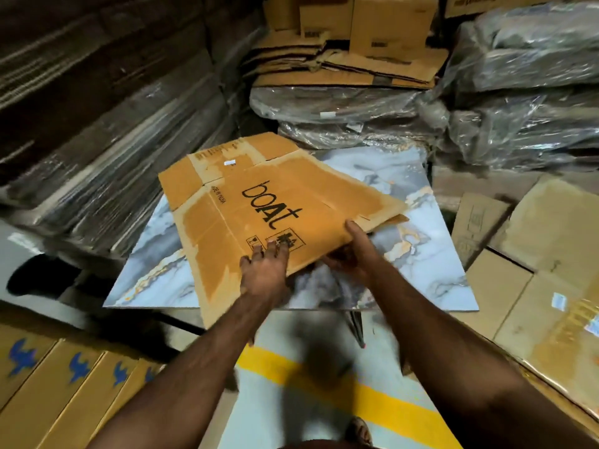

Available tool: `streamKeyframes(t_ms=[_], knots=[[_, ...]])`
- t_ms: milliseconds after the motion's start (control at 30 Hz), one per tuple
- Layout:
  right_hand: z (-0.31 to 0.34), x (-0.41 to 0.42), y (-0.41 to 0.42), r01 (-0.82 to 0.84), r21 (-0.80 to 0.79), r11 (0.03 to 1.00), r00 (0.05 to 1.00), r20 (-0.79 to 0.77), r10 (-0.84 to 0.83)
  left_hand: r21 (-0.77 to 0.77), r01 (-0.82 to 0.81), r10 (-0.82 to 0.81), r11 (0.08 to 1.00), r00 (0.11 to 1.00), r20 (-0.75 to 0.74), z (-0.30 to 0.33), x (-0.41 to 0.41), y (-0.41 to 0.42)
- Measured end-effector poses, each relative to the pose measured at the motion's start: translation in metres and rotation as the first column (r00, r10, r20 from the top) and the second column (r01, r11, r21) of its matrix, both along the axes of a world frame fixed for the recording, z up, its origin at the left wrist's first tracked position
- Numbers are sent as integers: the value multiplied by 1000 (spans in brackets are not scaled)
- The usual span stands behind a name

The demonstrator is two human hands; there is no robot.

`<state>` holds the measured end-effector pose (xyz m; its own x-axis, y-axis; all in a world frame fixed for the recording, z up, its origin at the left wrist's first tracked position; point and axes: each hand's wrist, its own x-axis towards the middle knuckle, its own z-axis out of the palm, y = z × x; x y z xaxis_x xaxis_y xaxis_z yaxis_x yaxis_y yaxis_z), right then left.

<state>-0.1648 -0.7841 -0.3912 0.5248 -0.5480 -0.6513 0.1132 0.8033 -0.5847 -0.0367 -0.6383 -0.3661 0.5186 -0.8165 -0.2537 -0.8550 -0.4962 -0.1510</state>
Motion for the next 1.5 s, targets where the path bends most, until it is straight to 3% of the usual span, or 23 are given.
streamKeyframes(t_ms=[67,167,300,333,367,433,467,500,533,567,600,633,733,833,900,1000,1067,1133,1200,1300,1367,1433,1500], knots=[[15,16,-1,-20,7,1000,1000,16,19,-47,14,-11,999,999,49,22,2,1],[34,45,0,-65,-37,997,997,34,66,-297,105,-81,949,992,93,45,-3,6],[69,71,18,-98,-67,993,983,146,107,-656,415,-412,631,895,171,49,-18,31],[77,77,25,-97,-73,993,980,169,108,-701,402,-427,589,892,153,48,-19,40],[82,82,31,-96,-75,993,976,187,108,-731,304,-381,610,922,66,46,-17,49],[87,89,44,-91,-64,994,971,216,102,-746,-169,-156,644,926,-344,47,-3,66],[87,91,50,-91,-59,994,968,228,102,-643,-483,-55,594,773,-631,51,9,73],[86,92,57,-89,-62,994,968,228,101,-423,-749,-49,510,466,-884,56,24,79],[85,93,64,-86,-68,994,970,221,99,-177,-892,-160,415,120,-980,59,41,83],[84,94,71,-85,-70,994,972,214,98,3,-947,-315,322,-110,-943,63,56,88],[82,96,77,-84,-68,994,972,214,97,119,-965,-448,232,-214,-868,65,69,92],[81,97,85,-83,-67,994,972,217,96,200,-967,-539,160,-255,-803,66,78,97],[78,99,111,-71,-137,988,975,201,98,316,-948,-623,35,-268,-735,71,91,109],[69,93,122,-31,-245,969,987,144,68,281,-960,-576,23,-242,-780,70,100,124],[67,87,121,114,-163,980,977,197,-81,205,-976,-509,67,-210,-835,69,98,129],[74,82,113,364,28,931,883,309,-354,15,-995,-416,96,-54,-908,71,90,127],[81,75,106,429,48,902,856,298,-422,-44,-995,-422,85,4,-907,69,93,129],[83,63,101,351,-53,935,918,217,-332,-50,-997,-409,64,19,-912,64,105,140],[84,54,103,136,-271,953,989,-14,-145,-35,-990,-355,135,-15,-935,61,122,154],[86,57,117,-150,-647,748,922,-364,-129,32,-941,-226,338,-114,-967,64,141,176],[76,63,125,-257,-725,639,890,-435,-135,36,-892,-195,450,-138,-971,68,151,189],[61,62,134,-330,-767,551,857,-488,-165,10,-861,-146,508,-97,-985,65,159,195],[50,59,139,-381,-792,477,831,-520,-198,-68,-852,-23,518,66,-998,52,162,196]])
